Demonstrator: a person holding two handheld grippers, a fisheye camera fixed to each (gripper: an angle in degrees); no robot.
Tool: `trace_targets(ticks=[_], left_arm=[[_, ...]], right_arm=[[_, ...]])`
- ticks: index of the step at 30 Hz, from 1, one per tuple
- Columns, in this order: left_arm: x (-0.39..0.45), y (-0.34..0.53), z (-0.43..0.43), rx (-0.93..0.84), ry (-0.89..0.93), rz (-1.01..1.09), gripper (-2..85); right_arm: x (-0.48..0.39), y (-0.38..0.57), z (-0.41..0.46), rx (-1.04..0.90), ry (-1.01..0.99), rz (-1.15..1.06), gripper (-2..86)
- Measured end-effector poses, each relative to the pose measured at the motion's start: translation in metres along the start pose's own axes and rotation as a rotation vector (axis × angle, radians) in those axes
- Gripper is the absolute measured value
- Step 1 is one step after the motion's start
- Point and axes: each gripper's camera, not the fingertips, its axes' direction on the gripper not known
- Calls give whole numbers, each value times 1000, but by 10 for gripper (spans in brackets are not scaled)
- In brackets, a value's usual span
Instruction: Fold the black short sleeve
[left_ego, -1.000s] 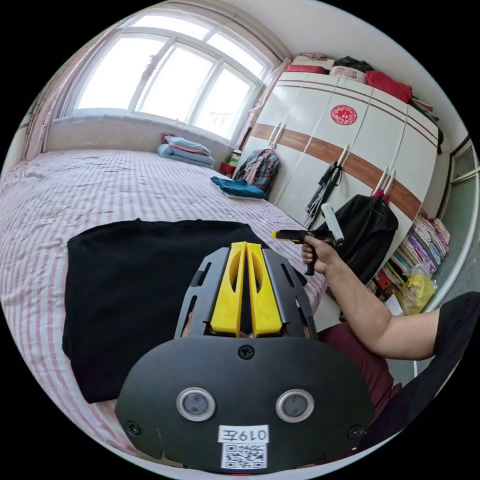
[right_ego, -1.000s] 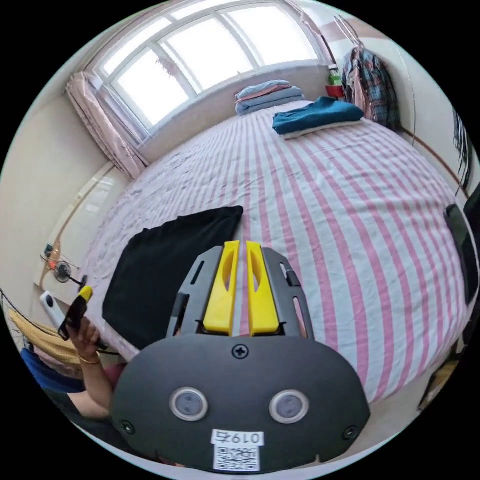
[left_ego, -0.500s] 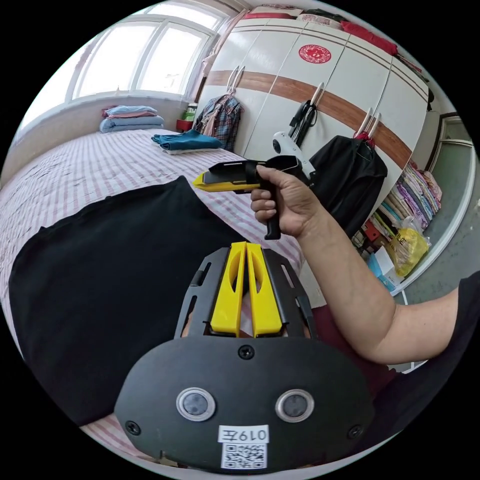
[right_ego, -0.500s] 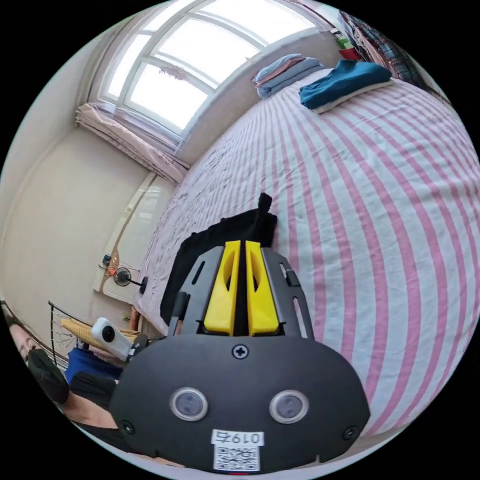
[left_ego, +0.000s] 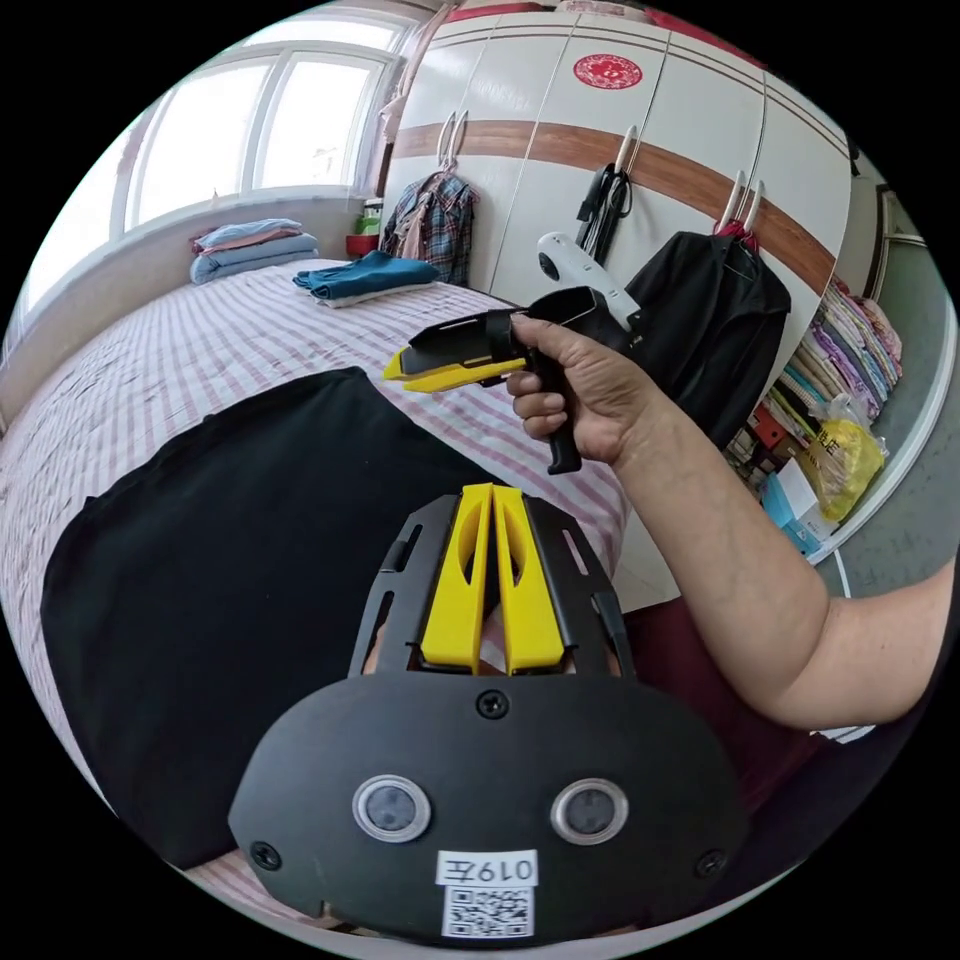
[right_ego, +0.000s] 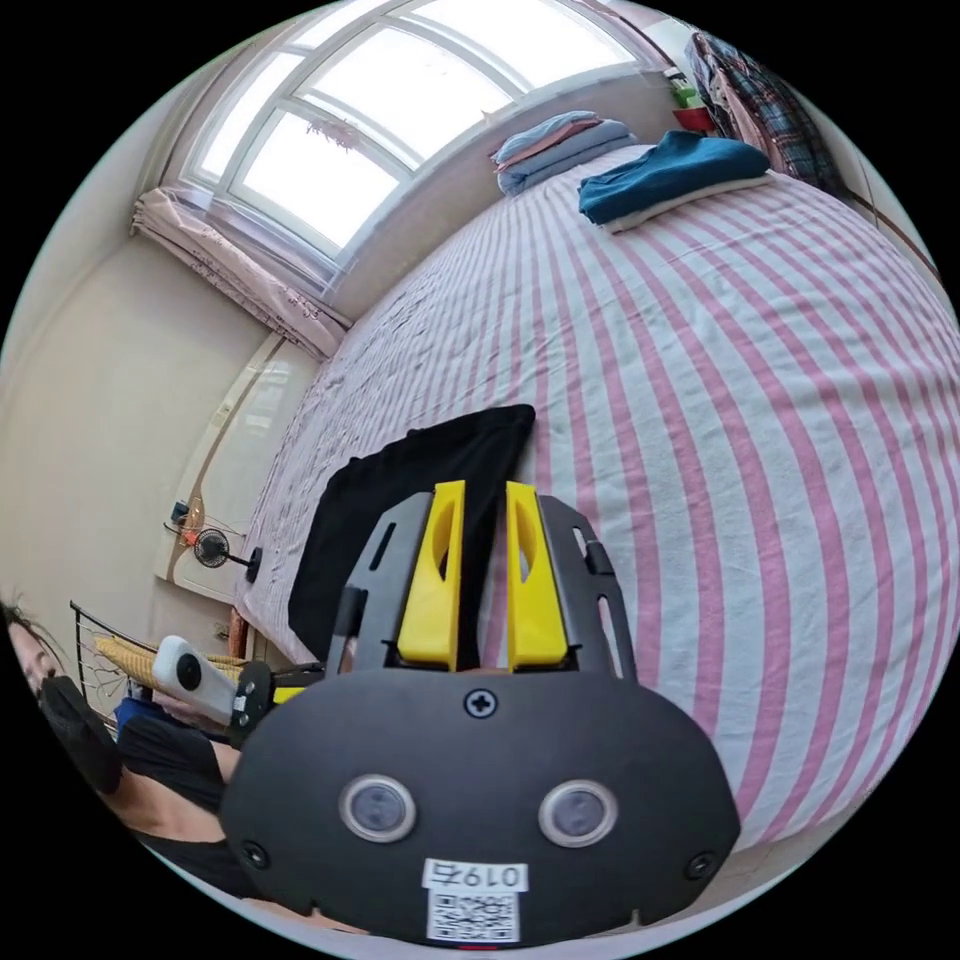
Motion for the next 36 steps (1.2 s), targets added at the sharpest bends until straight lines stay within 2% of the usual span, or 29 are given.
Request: trace_targets(ticks=[5,7,13,21,23,28,32,36], left_arm=[[4,-15,17,-18,52,-17,8],[2,-19,19,-15,76,-36,8],[-3,-29,27,-23,79,-62,7],[-8,-41,54,-120,172,-118,8],[-5,-45,56,-141,161,-100,8],[4,-50,54,-153,105,-56,8],[3,-52,47,-152,112,-52,9],[-1,-51,38,-158,134,-61,8]], right_arm=[[8,-8,17,-56,-14,33,103],[11,-10,21,-55,-75,52,79],[0,-14,34,-73,-78,50,25],[-8,-15,34,-32,-159,108,1],[-14,-15,34,-18,-142,112,2],[-61,-16,42,-48,100,11,15],[-85,-17,29,-45,146,21,31],[-113,-7,-10,103,117,45,25]])
